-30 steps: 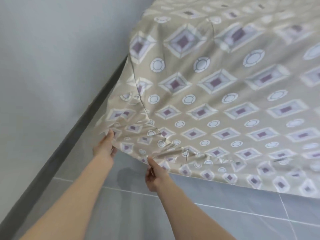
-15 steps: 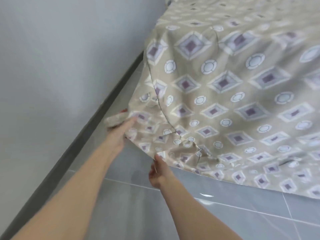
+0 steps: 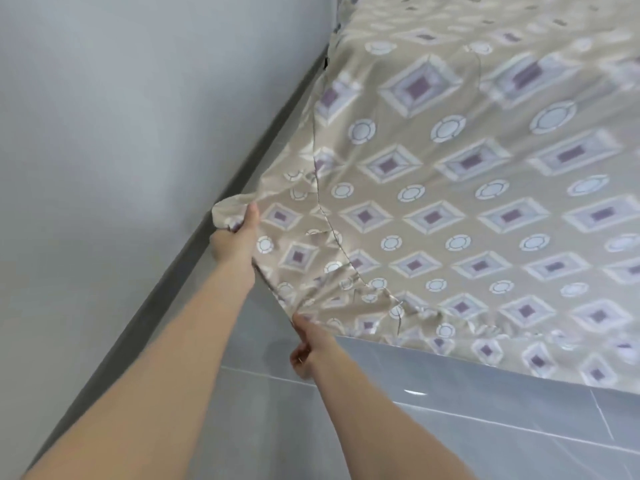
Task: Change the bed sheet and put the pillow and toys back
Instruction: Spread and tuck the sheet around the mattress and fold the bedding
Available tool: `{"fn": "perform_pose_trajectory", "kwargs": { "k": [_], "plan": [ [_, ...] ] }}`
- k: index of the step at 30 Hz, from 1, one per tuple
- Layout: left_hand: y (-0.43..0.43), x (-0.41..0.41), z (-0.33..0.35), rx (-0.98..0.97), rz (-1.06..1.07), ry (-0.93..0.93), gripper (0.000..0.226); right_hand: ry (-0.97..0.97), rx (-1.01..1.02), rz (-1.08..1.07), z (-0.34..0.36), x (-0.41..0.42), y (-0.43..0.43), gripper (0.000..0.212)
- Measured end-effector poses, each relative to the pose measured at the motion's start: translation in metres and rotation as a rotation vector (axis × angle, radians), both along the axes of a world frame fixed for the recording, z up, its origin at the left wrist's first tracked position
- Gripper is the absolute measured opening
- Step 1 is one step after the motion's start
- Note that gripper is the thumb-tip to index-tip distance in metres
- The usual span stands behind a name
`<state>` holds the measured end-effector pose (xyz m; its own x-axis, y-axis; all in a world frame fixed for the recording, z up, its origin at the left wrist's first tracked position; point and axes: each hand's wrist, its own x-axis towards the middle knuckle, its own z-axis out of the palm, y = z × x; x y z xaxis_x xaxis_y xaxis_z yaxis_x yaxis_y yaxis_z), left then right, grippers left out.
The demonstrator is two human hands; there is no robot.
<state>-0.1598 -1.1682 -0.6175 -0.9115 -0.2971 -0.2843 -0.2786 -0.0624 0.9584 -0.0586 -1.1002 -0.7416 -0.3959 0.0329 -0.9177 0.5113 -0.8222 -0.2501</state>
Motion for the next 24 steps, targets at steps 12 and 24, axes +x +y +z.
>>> {"fn": "perform_pose_trajectory", "kwargs": {
  "k": [12, 24],
  "plan": [
    [-0.012, -0.003, 0.005, -0.041, 0.016, -0.022, 0.040, 0.008, 0.031, 0.026, -0.003, -0.006, -0.013, 0.018],
    [0.022, 0.036, -0.012, 0.008, -0.055, -0.261, 0.059, 0.098, 0.248, 0.620, 0.037, 0.042, 0.052, 0.032]
  ]
}}
